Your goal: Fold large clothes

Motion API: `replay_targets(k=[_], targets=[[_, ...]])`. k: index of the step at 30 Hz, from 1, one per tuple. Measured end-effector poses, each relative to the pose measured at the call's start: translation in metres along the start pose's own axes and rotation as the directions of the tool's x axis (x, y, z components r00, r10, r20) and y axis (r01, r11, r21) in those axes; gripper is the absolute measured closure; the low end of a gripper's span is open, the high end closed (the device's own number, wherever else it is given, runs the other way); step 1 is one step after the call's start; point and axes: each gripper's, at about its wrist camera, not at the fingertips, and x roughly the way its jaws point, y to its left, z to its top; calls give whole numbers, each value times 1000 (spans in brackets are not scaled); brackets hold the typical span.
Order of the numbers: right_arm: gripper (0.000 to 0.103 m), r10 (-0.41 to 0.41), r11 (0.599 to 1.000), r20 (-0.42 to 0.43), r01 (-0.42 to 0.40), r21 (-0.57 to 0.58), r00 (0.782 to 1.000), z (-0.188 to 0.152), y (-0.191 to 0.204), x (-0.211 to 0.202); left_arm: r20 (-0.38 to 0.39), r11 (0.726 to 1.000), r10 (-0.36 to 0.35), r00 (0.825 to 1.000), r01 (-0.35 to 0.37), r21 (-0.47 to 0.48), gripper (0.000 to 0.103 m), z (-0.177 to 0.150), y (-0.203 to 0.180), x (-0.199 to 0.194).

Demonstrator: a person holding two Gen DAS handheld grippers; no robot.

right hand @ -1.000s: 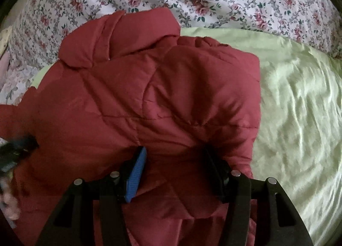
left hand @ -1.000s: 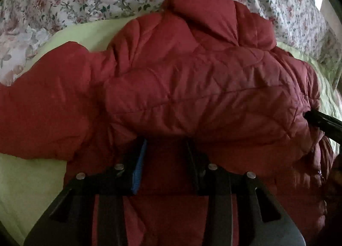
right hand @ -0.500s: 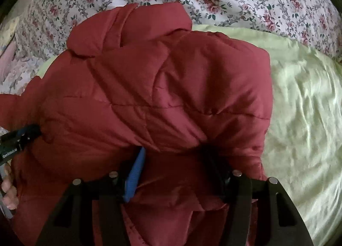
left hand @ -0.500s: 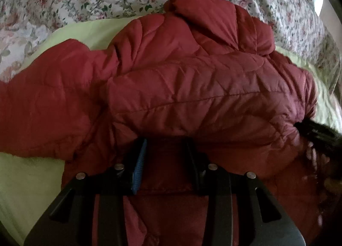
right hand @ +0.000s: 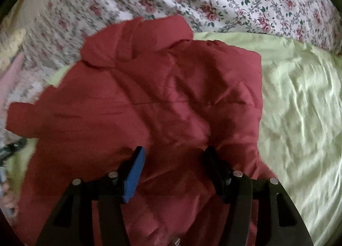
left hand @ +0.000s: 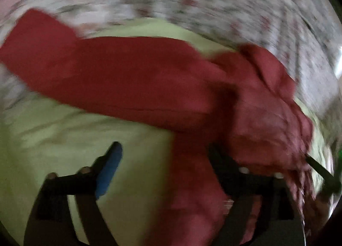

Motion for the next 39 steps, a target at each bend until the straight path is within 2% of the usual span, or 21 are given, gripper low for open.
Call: replay_targets(k=[4,7,10,14,19,25,27,28,29,31,34,39], targets=[[37,86,996,26,-85,-14,996,-10,17,-37,9,984,104,995,-101,-150,19,13,72,1],[34,136,990,21,-135,-36,991,-22,31,-59,-11,948,160,987,-157,-275,19,21,122,7],[34,172,984,1,-172,-36,985,-34,40,-70,-6,920,206,978,-196,-339,19,28,150,11],[34,206,978,-14,-207,-34,978,-48,51,-82,20,903,237,971,-212,-374,19,43,165,13],[34,196,979,-33,-197,-42,980,-62,55,-85,60,899,256,965,-215,-382,19,62,168,16],[34,191,981,-57,-192,-7,980,-77,49,-85,79,890,302,950,-252,-379,19,85,178,21],[34,183,983,-60,-184,-8,981,-79,48,-86,91,896,303,949,-251,-366,29,88,177,22],[34,178,984,-60,-179,-9,982,-80,47,-86,97,904,290,952,-239,-355,56,90,175,23],[34,176,984,-60,-177,-8,983,-81,47,-87,99,913,268,958,-220,-343,77,93,173,24],[34,177,984,-54,-178,-7,983,-82,46,-89,115,924,253,961,-204,-323,89,93,166,19],[34,179,984,-45,-179,2,983,-83,43,-90,163,948,212,964,-162,-274,94,87,148,2],[34,181,983,-43,-181,13,983,-82,43,-88,237,983,116,965,-78,-164,95,76,100,-28]])
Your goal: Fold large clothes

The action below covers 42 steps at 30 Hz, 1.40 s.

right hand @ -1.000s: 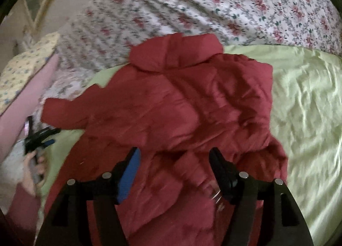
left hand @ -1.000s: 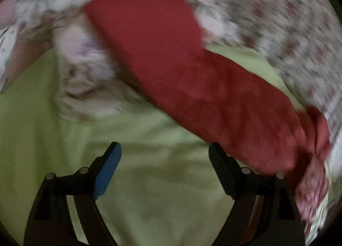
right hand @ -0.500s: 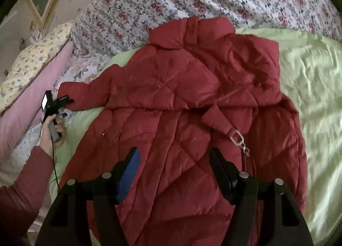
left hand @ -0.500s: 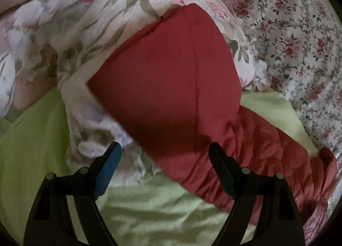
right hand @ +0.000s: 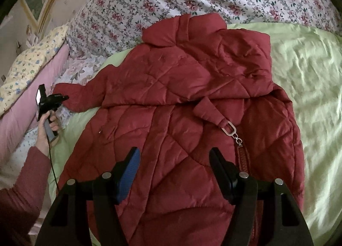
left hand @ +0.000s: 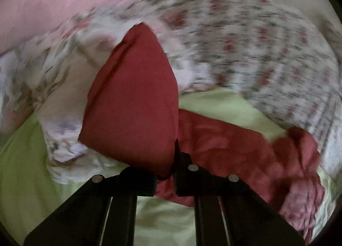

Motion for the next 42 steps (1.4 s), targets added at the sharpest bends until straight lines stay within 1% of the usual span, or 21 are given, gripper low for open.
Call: replay_targets(k=[3,7,9,11,14,16,20,23,25,26,30,32,35,40,42], targets=[[34,3,1000,4,-3,-5,1000,0,0,-2,20,998,-62,998,62,31,95,-4,-22,-16],[34,1,1000,9,-1,-3,1000,0,-3,-3,21,986,-156,988,154,68,95,-14,-59,-31],[34,-1,1000,10,1,8,1000,-1,-7,-3,9,973,-214,977,213,87,96,-22,-77,-39],[34,6,1000,9,-6,24,1000,-1,-12,-3,-5,963,-250,968,249,108,96,-31,-93,-45],[34,10,999,6,-10,50,1000,-1,-20,-2,-38,938,-317,948,319,133,96,-46,-121,-51],[34,9,997,9,-10,71,1000,-1,-25,-2,-56,923,-350,935,354,148,96,-53,-139,-52],[34,9,994,24,-12,110,1000,2,-36,-5,-101,892,-401,910,413,184,96,-70,-175,-56],[34,8,993,26,-11,122,1000,5,-41,-6,-130,860,-442,887,461,218,96,-82,-207,-60],[34,18,991,28,-22,132,999,8,-45,-6,-142,842,-462,875,484,239,96,-89,-226,-62],[34,21,990,29,-25,135,999,10,-45,-6,-148,835,-466,872,489,253,96,-93,-237,-63],[34,36,987,50,-43,157,998,26,-52,-8,-191,810,-460,867,498,310,96,-113,-279,-57],[34,45,983,66,-56,176,997,35,-57,-9,-212,799,-457,863,504,329,96,-125,-295,-52],[33,64,974,92,-82,209,994,47,-66,-11,-240,783,-446,862,506,363,95,-142,-319,-44],[33,78,963,122,-106,248,989,63,-80,-7,-293,748,-437,850,524,408,95,-172,-351,-34],[33,104,955,145,-140,262,984,72,-86,-2,-313,737,-431,846,530,419,95,-183,-361,-29]])
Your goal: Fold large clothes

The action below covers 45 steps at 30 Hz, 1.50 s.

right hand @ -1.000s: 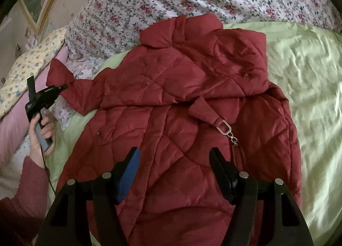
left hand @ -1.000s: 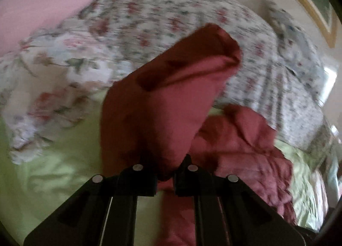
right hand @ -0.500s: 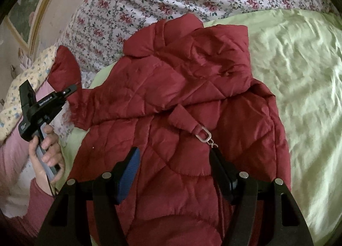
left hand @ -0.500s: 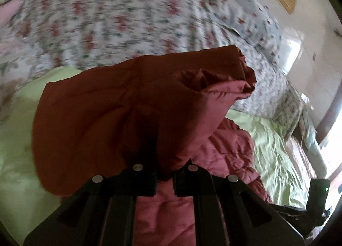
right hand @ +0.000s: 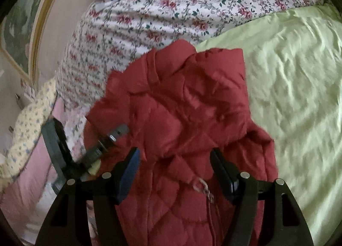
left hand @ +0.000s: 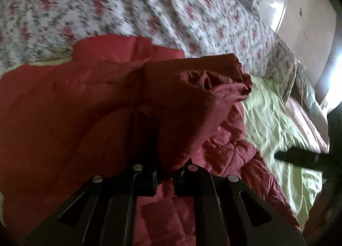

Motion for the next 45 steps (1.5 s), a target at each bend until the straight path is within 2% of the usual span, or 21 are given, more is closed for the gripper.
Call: replay_targets(k=[6,10,12,13,14,15,16,18,19,20,24,27,31,35,37,39,41,42,45], targets=[[30,80,992,38,-84,94,996,31,-20,29,-35,999,18,999,-17,41,95,-11,-21,24],[31,114,982,11,-114,152,993,43,-28,59,-42,999,19,999,-18,41,95,-11,-22,26],[35,126,980,2,-125,156,992,45,-28,70,-54,999,20,998,-18,42,95,-11,-21,27],[47,138,979,-7,-135,155,990,46,-26,76,-61,999,20,998,-17,41,94,-11,-21,29],[76,148,977,-18,-143,155,989,46,-25,80,-76,999,16,997,-13,38,91,-12,-20,30],[90,139,979,-28,-133,156,990,46,-24,83,-88,999,8,996,-4,35,90,-13,-18,30],[93,116,982,-31,-110,152,993,46,-23,83,-99,999,-9,995,12,32,85,-14,-17,29],[94,72,991,-27,-68,114,997,46,-20,80,-119,998,-48,992,51,25,69,-16,-16,23],[94,50,995,-18,-48,93,999,46,-18,77,-123,997,-71,990,73,16,57,-16,-13,17],[95,35,996,-9,-34,79,999,47,-18,74,-116,996,-85,990,86,11,55,-17,-11,11],[95,-34,999,36,33,24,999,54,-22,60,-105,994,-104,989,106,11,55,-16,-3,-8],[95,-121,992,54,122,-23,991,56,-25,58,-58,998,-57,997,58,17,55,-5,12,-25],[95,-165,986,43,166,-28,985,55,-41,65,-13,999,35,999,-36,-24,55,11,46,-38],[95,-215,972,51,219,-83,975,49,-38,73,-30,983,144,989,-147,-115,55,21,90,-33],[95,-231,967,57,236,-99,971,48,-35,76,-66,975,145,987,-154,-161,55,19,109,-24],[94,-233,967,55,237,-95,971,48,-35,75,-143,972,128,981,-152,-177,56,12,124,-7],[82,-239,968,40,241,-75,970,49,-34,71,-185,972,114,976,-148,-180,56,4,132,9],[81,-252,964,61,256,-68,966,49,-29,63,-185,973,119,975,-151,-172,56,1,132,10],[66,-286,944,218,314,-102,933,44,-2,27,-187,973,152,970,-180,-143,56,-2,125,15]])
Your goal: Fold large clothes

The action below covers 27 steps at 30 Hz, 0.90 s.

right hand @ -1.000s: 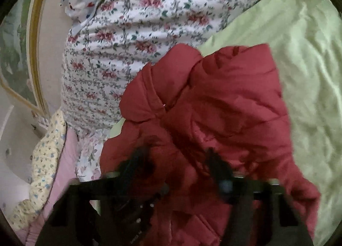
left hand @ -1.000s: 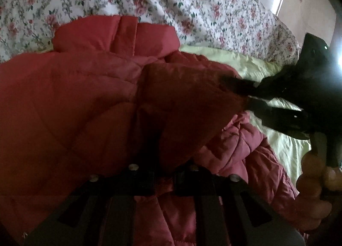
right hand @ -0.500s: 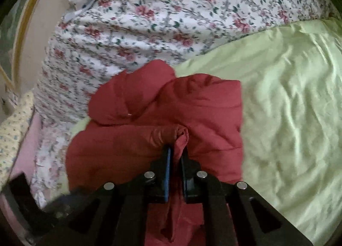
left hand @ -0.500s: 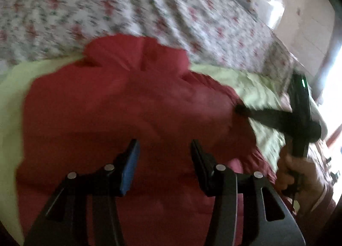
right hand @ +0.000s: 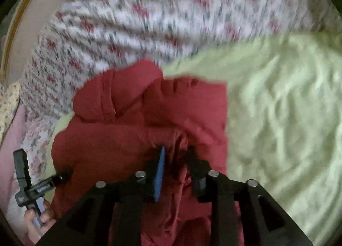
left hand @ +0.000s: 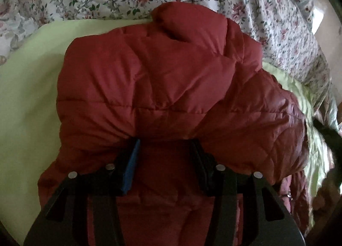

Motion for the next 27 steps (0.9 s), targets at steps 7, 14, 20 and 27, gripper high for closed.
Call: replay_targets(k=[7,14,20,27], targets=[[48,135,977,-64,-143,-157,989,-12,62,7,8,999,49,999,-49,16,55,-2,-7,3],[53,16,981,-210,-57,-188,977,-39,54,66,17,996,72,997,-73,59,55,-4,-11,2],[53,-43,981,-213,1,-193,976,-39,30,70,95,999,-6,995,2,39,57,-9,1,-29],[53,-62,976,-219,13,-217,974,-44,34,81,28,997,46,999,-47,54,61,-11,7,-4]])
